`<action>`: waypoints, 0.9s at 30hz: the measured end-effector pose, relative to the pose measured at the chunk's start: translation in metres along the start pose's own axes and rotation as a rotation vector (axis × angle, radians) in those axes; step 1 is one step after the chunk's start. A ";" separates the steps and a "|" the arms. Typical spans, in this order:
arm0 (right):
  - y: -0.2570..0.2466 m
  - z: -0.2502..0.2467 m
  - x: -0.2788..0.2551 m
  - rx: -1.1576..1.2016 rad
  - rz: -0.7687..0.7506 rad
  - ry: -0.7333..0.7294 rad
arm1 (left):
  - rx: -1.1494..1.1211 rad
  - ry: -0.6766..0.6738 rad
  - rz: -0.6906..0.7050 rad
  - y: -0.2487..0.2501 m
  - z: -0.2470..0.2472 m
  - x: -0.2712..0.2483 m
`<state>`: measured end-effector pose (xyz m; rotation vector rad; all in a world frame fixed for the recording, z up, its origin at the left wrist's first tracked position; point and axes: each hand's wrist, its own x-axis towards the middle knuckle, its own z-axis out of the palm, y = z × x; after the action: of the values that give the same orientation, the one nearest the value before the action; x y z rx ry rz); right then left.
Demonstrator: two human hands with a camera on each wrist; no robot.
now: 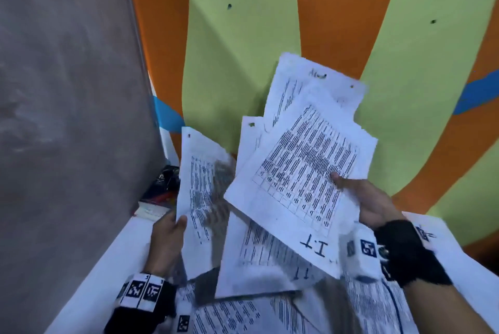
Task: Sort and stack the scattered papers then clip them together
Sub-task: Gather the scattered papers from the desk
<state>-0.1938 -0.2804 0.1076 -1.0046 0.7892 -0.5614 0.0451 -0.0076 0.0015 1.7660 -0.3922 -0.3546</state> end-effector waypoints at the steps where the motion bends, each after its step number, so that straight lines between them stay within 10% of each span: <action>1: 0.015 -0.008 0.005 -0.001 0.062 0.010 | -0.055 -0.029 -0.011 0.004 0.006 -0.005; 7: 0.088 -0.019 0.018 -0.165 0.240 -0.092 | -0.144 -0.172 -0.061 -0.008 0.005 -0.037; 15: 0.109 0.026 0.016 -0.221 0.016 -0.189 | -0.268 -0.328 -0.254 -0.018 0.002 -0.057; 21: 0.052 0.043 0.015 -0.336 -0.416 -0.165 | -0.146 -0.193 0.214 0.047 0.005 -0.025; 27: 0.000 0.045 -0.010 -0.611 -0.534 -0.232 | -0.050 -0.144 0.455 0.082 0.010 -0.003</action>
<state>-0.1643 -0.2493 0.1247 -1.8391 0.4804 -0.6542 0.0315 -0.0327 0.0795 1.5522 -0.8611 -0.1629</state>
